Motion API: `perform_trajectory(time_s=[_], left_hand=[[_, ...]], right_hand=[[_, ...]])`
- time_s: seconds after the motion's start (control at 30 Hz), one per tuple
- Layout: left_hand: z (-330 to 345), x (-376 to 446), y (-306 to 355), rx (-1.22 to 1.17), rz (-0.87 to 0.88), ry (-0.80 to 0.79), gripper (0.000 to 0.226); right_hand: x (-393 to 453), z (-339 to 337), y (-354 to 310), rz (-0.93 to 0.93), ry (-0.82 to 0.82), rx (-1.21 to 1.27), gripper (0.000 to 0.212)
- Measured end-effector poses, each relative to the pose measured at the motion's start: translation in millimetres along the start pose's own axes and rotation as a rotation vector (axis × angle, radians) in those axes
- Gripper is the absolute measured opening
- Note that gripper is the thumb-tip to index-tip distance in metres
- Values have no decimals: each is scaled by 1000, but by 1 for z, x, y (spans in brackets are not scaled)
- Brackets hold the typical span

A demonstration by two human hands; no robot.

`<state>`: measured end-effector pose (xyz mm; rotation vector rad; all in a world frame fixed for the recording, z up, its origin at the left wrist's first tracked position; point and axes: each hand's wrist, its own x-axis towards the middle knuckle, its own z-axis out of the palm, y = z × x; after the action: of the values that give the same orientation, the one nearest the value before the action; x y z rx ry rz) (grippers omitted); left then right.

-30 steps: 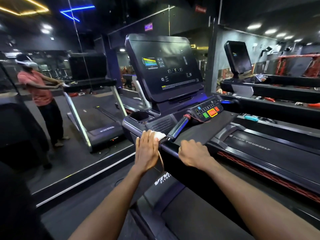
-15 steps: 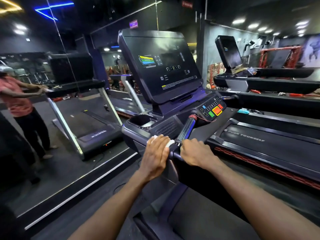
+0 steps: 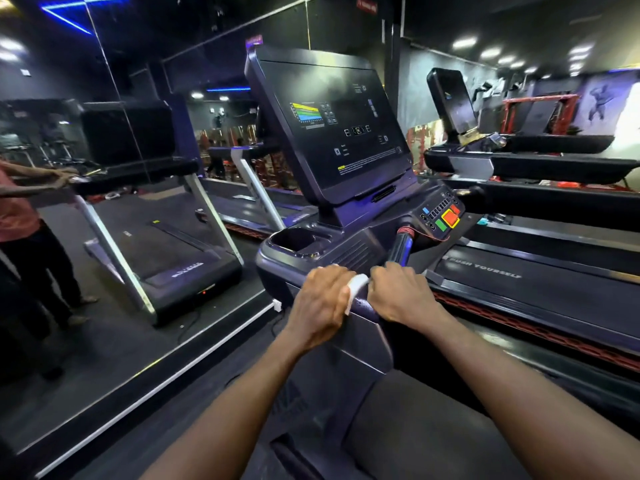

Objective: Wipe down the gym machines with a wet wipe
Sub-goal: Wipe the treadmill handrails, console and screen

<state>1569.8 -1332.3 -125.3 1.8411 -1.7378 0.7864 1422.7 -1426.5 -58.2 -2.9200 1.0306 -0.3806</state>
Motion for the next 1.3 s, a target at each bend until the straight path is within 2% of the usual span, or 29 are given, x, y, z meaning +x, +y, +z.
perform_trajectory(time_s=[0.1, 0.13, 0.27, 0.3, 0.4, 0.5, 0.7, 0.8, 0.87, 1.0, 1.13, 1.27, 1.3], left_hand=[[3, -4, -34, 33, -245, -48, 59], [4, -7, -31, 39, -266, -42, 61], [7, -17, -6, -40, -8, -60, 55], [5, -17, -12, -72, 6, -43, 53], [2, -15, -42, -105, -136, 50, 53], [-2, -18, -59, -91, -256, 76, 54], [4, -19, -64, -41, -87, 30, 49], [1, -12, -83, -48, -143, 62, 49], [3, -8, -77, -49, -165, 72, 50], [9, -21, -77, -69, -66, 59, 50], [6, -23, -112, -76, -285, 164, 43], [11, -28, -107, -66, -121, 102, 46], [11, -26, -118, -74, -162, 86, 46]], right_hand=[[6, 5, -4, -13, 18, 26, 31], [7, 7, -6, -13, 18, 31, 31], [13, 10, -12, -25, 19, 31, 31], [15, 10, -15, -28, 17, 30, 31], [17, 10, -20, -31, 11, 27, 27], [19, 12, -19, -28, 13, 23, 25], [31, 11, -38, -42, -37, -11, 33], [37, 9, -54, -59, -56, -34, 50], [43, 11, -63, -64, -44, -45, 45], [60, 20, -81, -73, 0, -15, 38], [74, 26, -93, -52, 15, 50, 33], [89, 28, -96, -27, -1, 87, 33], [92, 28, -97, -12, -10, 93, 35]])
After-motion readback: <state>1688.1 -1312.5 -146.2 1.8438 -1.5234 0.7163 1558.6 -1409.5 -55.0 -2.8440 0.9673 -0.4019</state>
